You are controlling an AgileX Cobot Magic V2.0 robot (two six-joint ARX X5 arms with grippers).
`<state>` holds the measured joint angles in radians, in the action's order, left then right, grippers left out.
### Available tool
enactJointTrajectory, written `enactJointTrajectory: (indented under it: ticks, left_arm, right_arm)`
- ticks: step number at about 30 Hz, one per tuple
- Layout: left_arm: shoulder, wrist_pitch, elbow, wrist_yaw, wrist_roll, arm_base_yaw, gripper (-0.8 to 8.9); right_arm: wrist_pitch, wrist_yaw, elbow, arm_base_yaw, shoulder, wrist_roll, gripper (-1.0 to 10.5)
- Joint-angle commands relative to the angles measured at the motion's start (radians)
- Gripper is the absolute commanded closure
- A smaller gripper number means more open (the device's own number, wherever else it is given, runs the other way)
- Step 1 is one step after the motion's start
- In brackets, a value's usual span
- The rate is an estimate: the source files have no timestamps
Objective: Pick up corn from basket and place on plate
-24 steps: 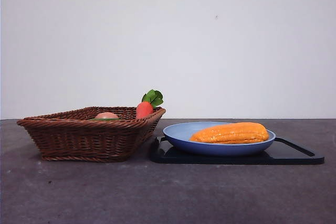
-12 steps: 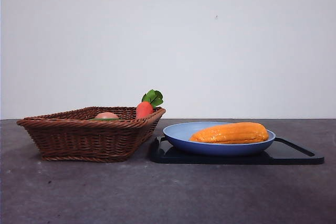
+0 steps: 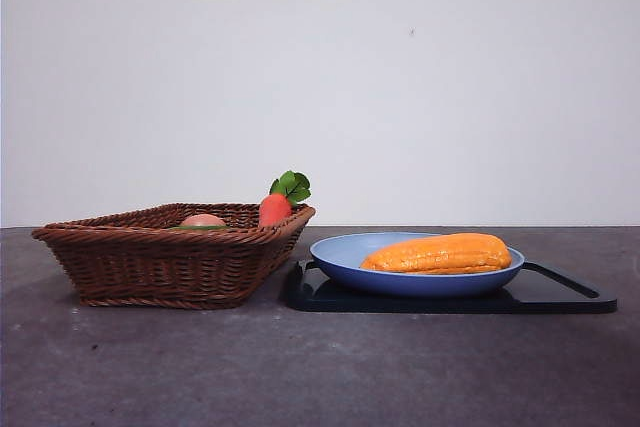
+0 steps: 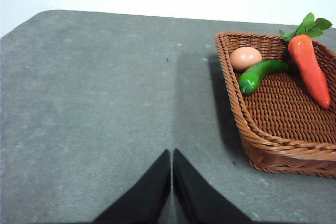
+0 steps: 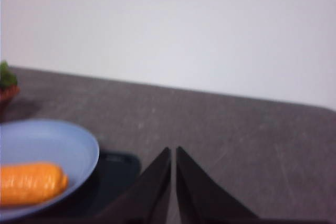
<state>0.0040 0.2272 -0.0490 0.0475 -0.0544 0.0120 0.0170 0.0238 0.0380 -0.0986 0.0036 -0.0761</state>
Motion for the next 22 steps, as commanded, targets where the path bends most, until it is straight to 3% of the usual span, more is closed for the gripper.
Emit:
enactJointTrajectory:
  ticks: [1,13,22]
  left_arm:
    - [-0.001,0.012,0.022,-0.002,-0.007,0.002,8.07]
    - [-0.001,0.012,0.022,-0.001,-0.007,0.002,8.07]
    - [-0.001,0.012,0.022,-0.002,-0.007,0.002,8.07]
  right_arm:
    - [0.005,0.003,-0.029,-0.001,0.0,0.023,9.4]
    - [-0.151,0.003,-0.028,-0.001,0.0,0.024,9.4]
    - [-0.115,0.003,-0.028,-0.002,0.0,0.023,9.4]
